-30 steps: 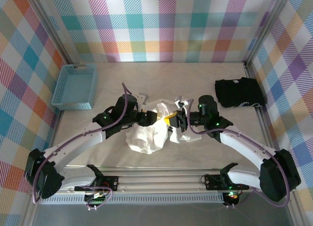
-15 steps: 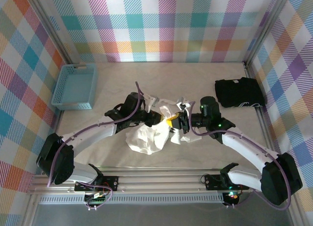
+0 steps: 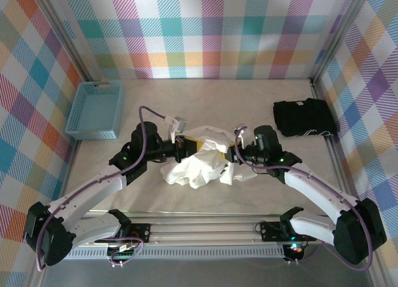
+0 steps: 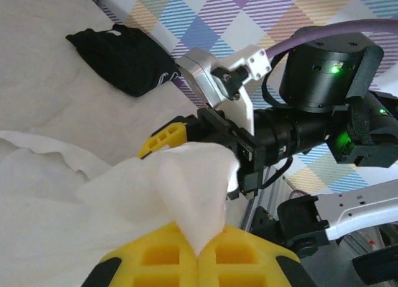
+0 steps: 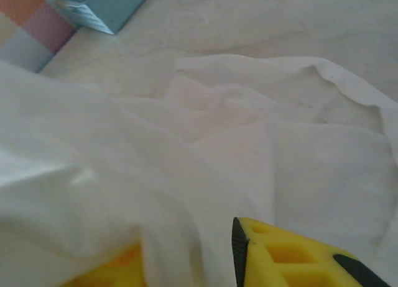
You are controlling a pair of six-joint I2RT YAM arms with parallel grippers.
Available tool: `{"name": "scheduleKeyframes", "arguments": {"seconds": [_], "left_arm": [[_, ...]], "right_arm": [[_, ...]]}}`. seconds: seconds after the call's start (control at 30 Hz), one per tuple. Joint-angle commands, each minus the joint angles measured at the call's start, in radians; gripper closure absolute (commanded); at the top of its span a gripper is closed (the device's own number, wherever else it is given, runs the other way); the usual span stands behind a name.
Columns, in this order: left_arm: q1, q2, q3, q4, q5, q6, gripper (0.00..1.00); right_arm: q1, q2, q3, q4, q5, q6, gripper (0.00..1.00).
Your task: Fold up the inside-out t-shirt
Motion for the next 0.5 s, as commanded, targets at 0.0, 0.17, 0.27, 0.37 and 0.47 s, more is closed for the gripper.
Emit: {"name": "scheduleKeyframes", "arguments": {"seconds": [0.0,0.17,0.27,0.37,0.47], "left_arm": [[0.009,-0.020,-0.027,0.070,0.021,-0.037,1.00],[0.012,-0.010,-0.002,0.018,-0.051,-0.061,1.00],[0.013,-0.001,0.010,-0.007,-0.088,-0.072,1.00],[0.015,0.006,0.015,-0.015,-0.105,-0.083,1.00],[0.014,0.014,0.026,-0.038,-0.116,-0.086,1.00]], "right_arm": [[-0.004,-0.033,0.065,-0.121,0.090,-0.018,0.64],[-0.004,-0.153,0.041,-0.150,-0.062,-0.107,0.60],[-0.002,-0.214,0.015,-0.135,-0.241,-0.128,0.61],[0.012,-0.235,-0.021,-0.078,-0.362,-0.126,0.63],[0.045,-0.215,-0.030,-0.012,-0.434,-0.120,0.66]]}}
